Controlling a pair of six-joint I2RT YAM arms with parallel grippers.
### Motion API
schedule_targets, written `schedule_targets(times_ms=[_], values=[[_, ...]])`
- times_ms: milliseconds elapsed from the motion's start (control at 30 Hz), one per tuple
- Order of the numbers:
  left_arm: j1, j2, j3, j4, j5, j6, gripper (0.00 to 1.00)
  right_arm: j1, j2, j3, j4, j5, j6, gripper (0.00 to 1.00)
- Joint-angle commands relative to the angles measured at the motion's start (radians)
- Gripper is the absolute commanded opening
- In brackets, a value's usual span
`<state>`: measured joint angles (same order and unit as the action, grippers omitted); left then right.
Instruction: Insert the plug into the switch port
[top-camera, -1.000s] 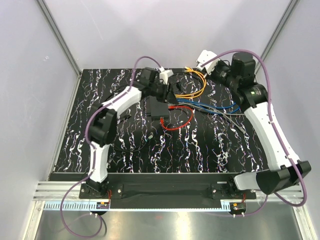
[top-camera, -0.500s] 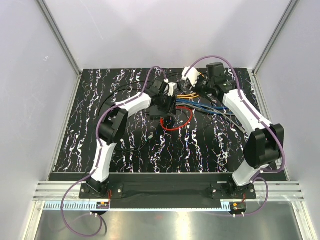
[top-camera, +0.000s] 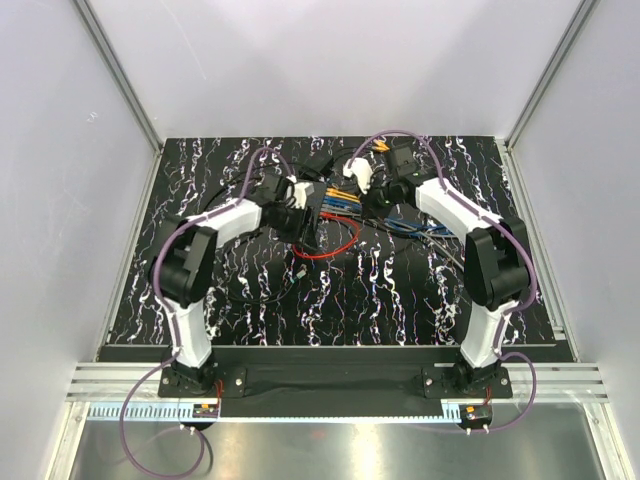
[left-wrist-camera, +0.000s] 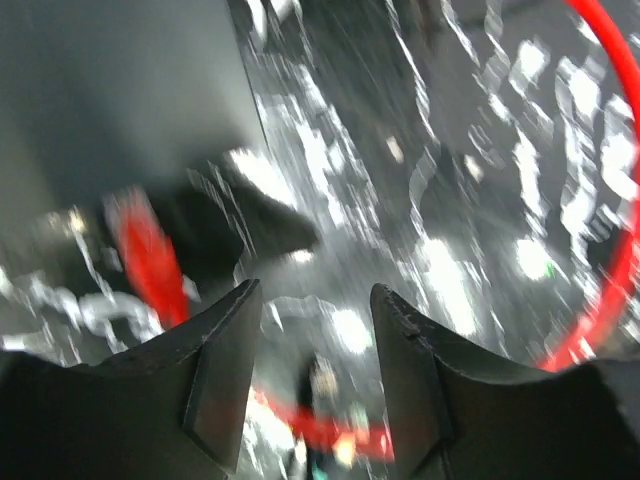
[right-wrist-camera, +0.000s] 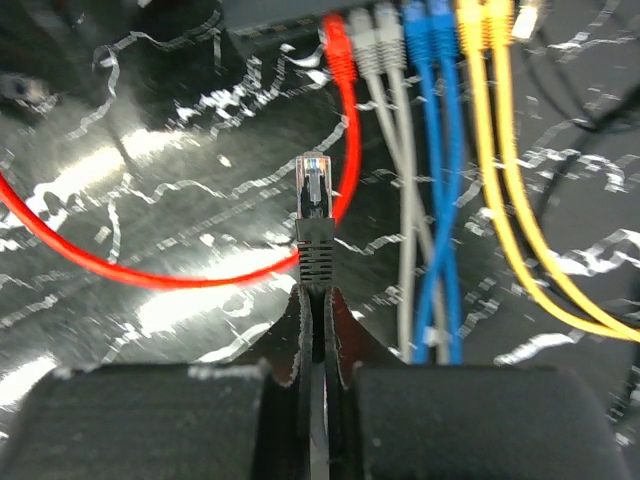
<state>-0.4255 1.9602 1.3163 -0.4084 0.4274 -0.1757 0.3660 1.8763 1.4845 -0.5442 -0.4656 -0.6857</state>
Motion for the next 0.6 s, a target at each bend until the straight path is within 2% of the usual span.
schedule_targets(times_ms=[0, 100, 233, 400, 567], values=[[0.017, -0.15, -0.069, 0.121, 0.249, 0.012, 0.53, 0.048, 0.007, 0.008, 0.076, -0.027, 0.107, 0.0], [0.069, -0.24, -0.112, 0.158, 0.319, -0.04, 0.53, 0.092, 0.033, 0.01, 0.108, 0.01, 0.132, 0.0], [0.165, -0.261, -0.074, 0.149, 0.3, -0.082, 0.54, 0.129, 0.087, 0.007, 0.162, 0.05, 0.132, 0.0], [0.244, -0.13, 0.086, 0.062, 0.237, -0.038, 0.57, 0.131, 0.156, 0.004, 0.251, 0.039, 0.08, 0.0], [0.258, -0.02, 0.219, -0.001, 0.178, -0.002, 0.58, 0.131, 0.165, -0.058, 0.362, 0.045, 0.002, 0.0]])
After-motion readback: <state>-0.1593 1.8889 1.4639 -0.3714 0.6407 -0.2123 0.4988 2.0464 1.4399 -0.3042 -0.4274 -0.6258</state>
